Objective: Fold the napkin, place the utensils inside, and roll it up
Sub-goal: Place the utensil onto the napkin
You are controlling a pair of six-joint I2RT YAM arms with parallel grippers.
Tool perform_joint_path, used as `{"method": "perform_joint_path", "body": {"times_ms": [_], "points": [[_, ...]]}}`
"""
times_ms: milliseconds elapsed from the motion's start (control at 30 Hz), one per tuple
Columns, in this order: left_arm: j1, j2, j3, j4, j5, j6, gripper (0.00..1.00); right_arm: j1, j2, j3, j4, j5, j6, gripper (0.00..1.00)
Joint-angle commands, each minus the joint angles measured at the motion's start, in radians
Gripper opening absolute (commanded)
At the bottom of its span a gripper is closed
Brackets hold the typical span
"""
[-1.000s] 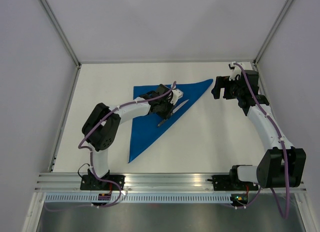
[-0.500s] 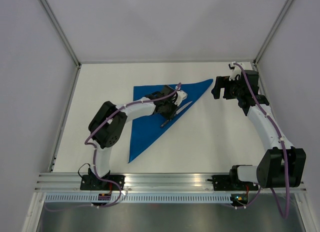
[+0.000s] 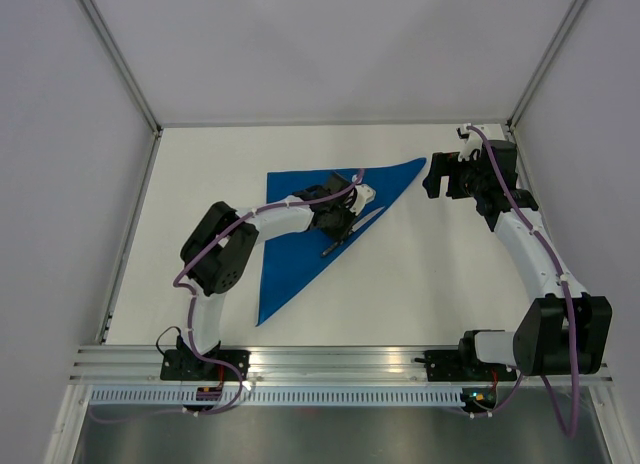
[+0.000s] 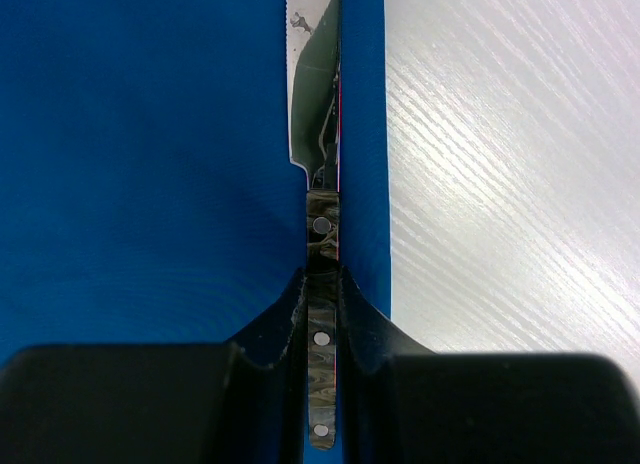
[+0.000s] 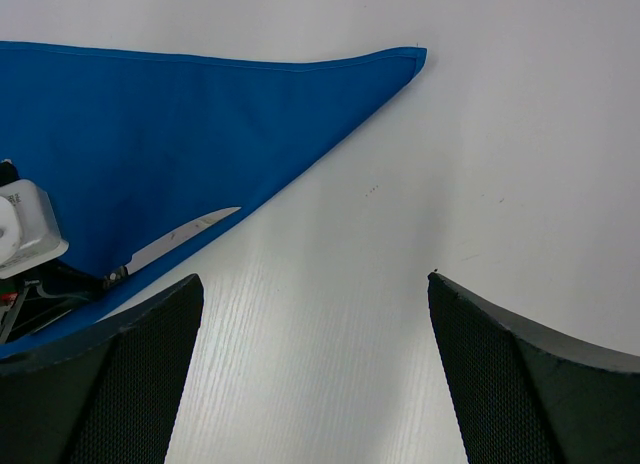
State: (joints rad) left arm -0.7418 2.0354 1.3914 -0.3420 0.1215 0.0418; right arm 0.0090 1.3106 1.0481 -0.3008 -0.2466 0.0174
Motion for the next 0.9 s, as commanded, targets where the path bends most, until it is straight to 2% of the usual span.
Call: {"method": "perform_joint_path", "body": {"times_ms": [0,867], "points": [[-0.008,0.005,0.034,0.024,-0.011,-0.017,0.02,-0.003,0.006,0.003,0.014,0.006,-0.007,0.98],[-0.024,-0.047,0.02,0.021,-0.04,-0.075,0.02,-0.003,0.006,0.001,0.014,0.007,-0.008,0.98]]}}
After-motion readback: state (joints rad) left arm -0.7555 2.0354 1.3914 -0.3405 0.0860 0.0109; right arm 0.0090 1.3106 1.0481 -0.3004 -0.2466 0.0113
